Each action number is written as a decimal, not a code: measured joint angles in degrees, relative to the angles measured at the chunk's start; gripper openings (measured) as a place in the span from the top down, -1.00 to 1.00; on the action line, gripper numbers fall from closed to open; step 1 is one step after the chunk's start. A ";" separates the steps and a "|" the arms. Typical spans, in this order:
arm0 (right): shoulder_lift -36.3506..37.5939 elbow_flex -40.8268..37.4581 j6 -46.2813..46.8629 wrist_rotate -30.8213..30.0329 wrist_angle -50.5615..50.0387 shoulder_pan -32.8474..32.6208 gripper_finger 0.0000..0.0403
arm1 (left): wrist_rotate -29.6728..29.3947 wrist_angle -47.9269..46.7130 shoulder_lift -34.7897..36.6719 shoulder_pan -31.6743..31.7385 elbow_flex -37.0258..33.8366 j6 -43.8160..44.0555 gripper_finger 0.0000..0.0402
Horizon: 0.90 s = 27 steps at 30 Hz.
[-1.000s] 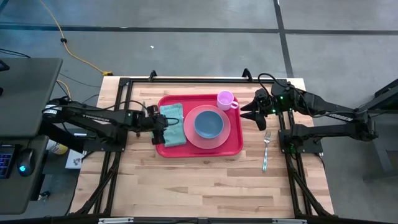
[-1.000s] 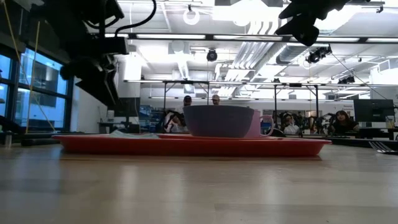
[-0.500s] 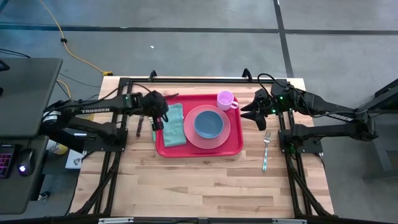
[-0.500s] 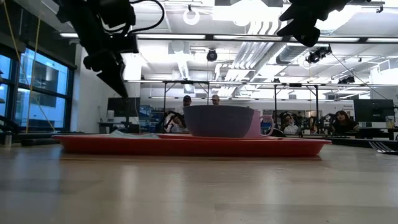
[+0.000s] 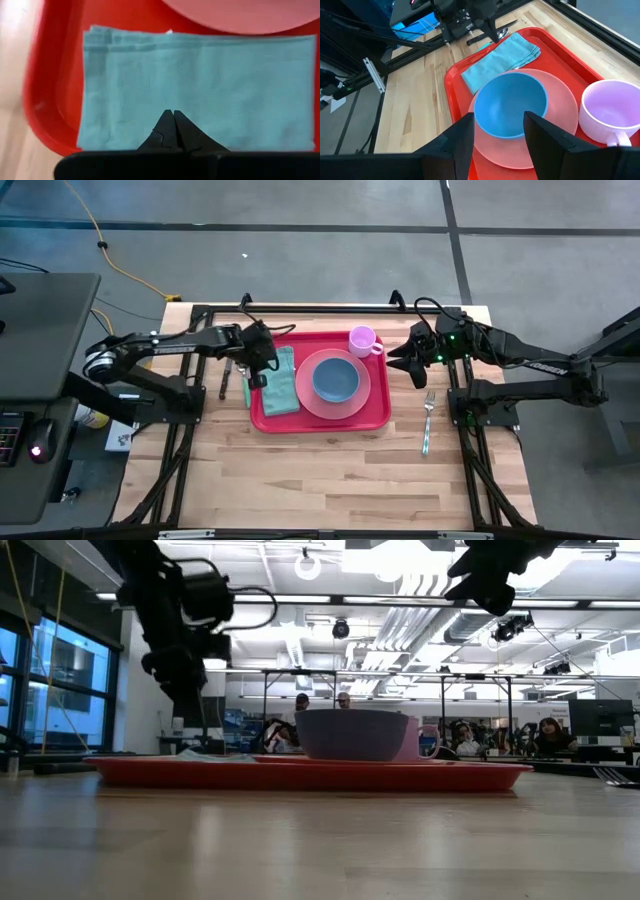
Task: Set up tray
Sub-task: Put the blue towel on the tray
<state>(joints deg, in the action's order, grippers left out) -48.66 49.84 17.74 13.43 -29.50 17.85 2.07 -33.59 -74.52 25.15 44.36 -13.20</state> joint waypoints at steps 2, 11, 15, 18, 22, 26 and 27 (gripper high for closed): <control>0.00 0.00 0.19 0.00 0.00 0.00 0.25 | -0.01 0.84 -1.56 0.00 0.00 1.26 0.96; 0.00 0.00 0.24 0.00 0.02 0.00 0.25 | -0.53 7.20 -7.85 0.02 0.00 2.13 0.96; 0.00 0.00 0.24 0.02 0.02 0.00 0.26 | -0.84 10.73 -9.99 0.02 0.34 3.47 0.96; 0.00 0.00 0.30 0.03 0.02 0.00 0.27 | -3.05 9.20 -11.06 0.05 3.19 3.66 0.96; 0.00 0.00 0.31 0.17 -0.02 0.00 0.28 | -4.48 4.59 -12.65 2.53 8.30 2.54 0.96; 0.00 0.00 0.34 0.20 -0.27 0.00 0.27 | -3.77 0.11 -15.53 5.44 13.17 2.25 0.96; 0.00 0.00 0.43 0.20 -0.28 0.00 0.27 | -3.29 -2.01 -16.21 5.99 14.46 2.87 0.96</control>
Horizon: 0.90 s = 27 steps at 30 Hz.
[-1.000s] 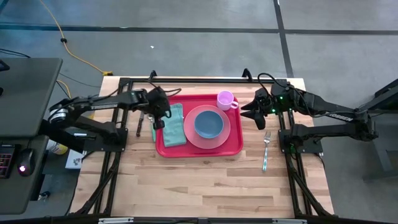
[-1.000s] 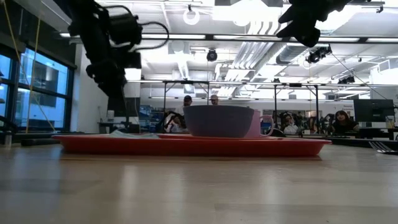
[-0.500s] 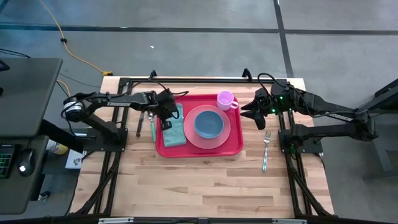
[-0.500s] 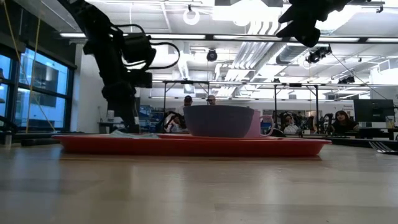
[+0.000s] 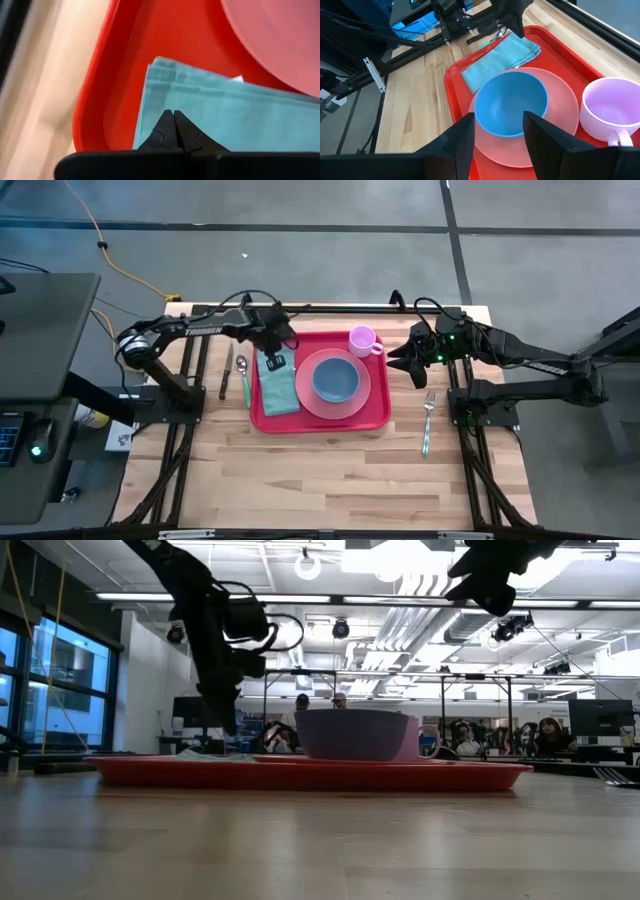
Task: Set up tray
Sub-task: Put the blue towel on the tray
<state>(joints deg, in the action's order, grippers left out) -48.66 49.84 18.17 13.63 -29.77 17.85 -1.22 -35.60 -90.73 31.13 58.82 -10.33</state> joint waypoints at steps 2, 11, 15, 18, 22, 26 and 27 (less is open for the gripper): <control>0.00 0.00 0.00 0.08 0.00 0.00 0.28 | 1.44 -3.90 -1.23 0.84 2.50 1.29 0.96; 0.00 0.00 -0.18 0.02 -0.16 0.00 0.28 | 6.14 -10.12 -3.21 0.72 7.94 5.85 0.96; 0.00 0.00 -0.19 -0.02 -0.15 0.00 0.29 | 4.68 -10.41 -4.20 0.72 7.94 7.75 0.96; 0.00 0.00 -0.19 -0.17 -0.02 0.00 0.29 | 4.46 -12.18 -6.51 0.72 7.90 7.76 0.96; 0.00 0.00 -0.19 -0.03 0.01 0.00 0.29 | 4.90 -12.21 -9.77 0.25 7.79 7.65 0.96; 0.00 0.00 -0.16 0.88 -0.09 0.00 0.29 | 3.37 -10.65 -9.82 -0.13 7.85 7.84 0.96; 0.00 0.00 -0.17 1.01 -0.19 0.00 0.30 | 3.30 -10.39 -9.82 -0.11 7.85 8.09 0.96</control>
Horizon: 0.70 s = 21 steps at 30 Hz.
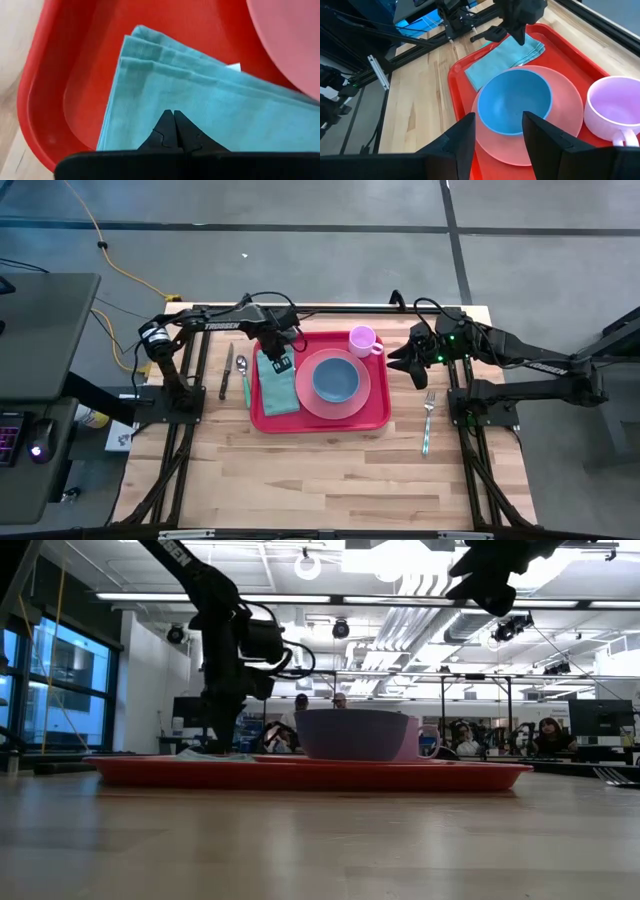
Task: Set up tray
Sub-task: Put the blue towel on the tray
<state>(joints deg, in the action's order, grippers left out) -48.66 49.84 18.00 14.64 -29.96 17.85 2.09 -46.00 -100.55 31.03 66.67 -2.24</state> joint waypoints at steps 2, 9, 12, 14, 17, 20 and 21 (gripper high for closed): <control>0.00 0.00 0.00 0.19 -0.20 0.00 0.29 | -0.04 -0.17 0.00 0.09 0.00 -0.02 0.96; 0.00 0.00 -0.19 0.16 -0.21 0.00 0.29 | 0.26 1.38 -1.49 0.09 0.02 -0.31 0.96; 0.00 0.00 -0.22 0.16 -0.22 0.00 0.29 | 0.31 1.61 -3.27 0.09 0.02 -0.33 0.96; 0.00 0.00 -0.24 0.16 -0.22 0.00 0.29 | 0.31 2.29 -4.05 0.09 0.00 -0.33 0.96; 0.00 0.00 -0.15 0.29 -0.24 0.00 0.29 | 0.82 4.32 -4.37 0.06 0.02 -0.31 0.96; -0.01 0.00 -0.08 0.46 -0.24 0.00 0.29 | 1.03 6.04 -4.36 0.06 0.02 -0.29 0.96; 0.00 0.00 -0.05 0.47 -0.26 0.00 0.29 | 1.03 6.08 -4.36 0.06 0.02 -0.28 0.96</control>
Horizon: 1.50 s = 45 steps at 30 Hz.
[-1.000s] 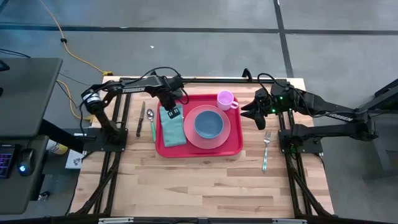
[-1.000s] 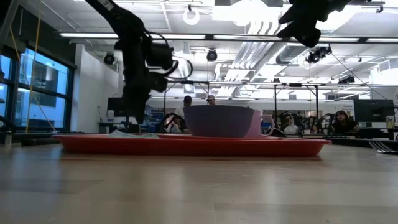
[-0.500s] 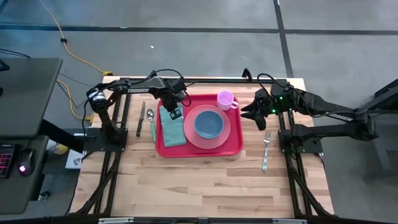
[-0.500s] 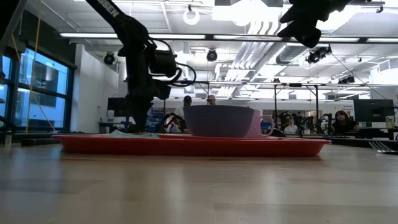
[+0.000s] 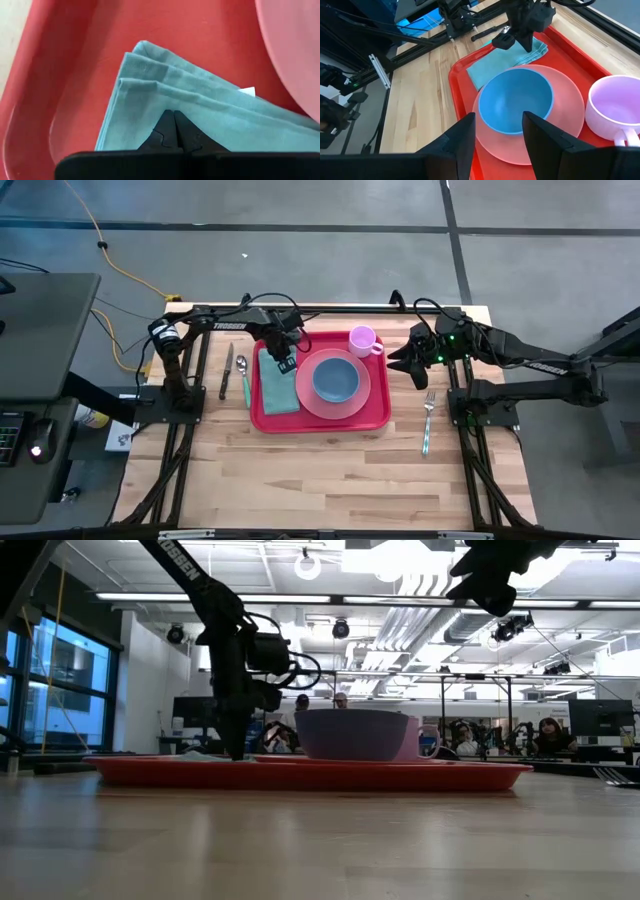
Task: Set up tray
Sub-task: Put the blue towel on the tray
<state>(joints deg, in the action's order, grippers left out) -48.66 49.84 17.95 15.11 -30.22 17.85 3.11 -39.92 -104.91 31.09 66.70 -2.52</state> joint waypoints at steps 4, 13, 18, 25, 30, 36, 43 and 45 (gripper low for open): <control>0.00 0.00 0.03 0.00 0.00 0.00 0.29 | 1.08 0.12 -0.01 0.00 0.00 -1.44 0.96; -0.01 0.00 0.03 -0.22 0.02 0.00 0.29 | 2.01 0.96 -0.01 -1.22 0.00 -3.26 0.96; 0.00 0.00 0.05 -0.21 0.02 0.00 0.29 | 2.35 1.46 -1.07 -2.03 0.06 -3.26 0.96; 0.00 0.00 0.23 0.00 0.02 0.00 0.29 | 3.61 2.01 -2.40 -2.69 0.24 -3.65 0.96; -0.01 0.00 0.15 0.00 0.00 0.00 0.29 | 3.57 0.75 -2.99 -2.71 3.20 -5.21 0.96; -0.02 0.00 0.05 0.02 0.00 0.00 0.29 | 1.73 0.20 -2.92 -2.65 6.42 -4.77 0.96; -0.01 0.00 0.12 0.42 -0.44 0.00 0.29 | -0.34 -5.88 -2.80 -2.62 6.47 -6.62 0.96; 0.00 0.00 0.24 0.44 -0.46 0.00 0.29 | -1.33 -7.56 -2.40 -2.64 6.47 -7.36 0.96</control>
<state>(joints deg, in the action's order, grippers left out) -48.67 49.84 18.19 15.55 -30.68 17.85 1.79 -47.47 -107.31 28.45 73.17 -9.89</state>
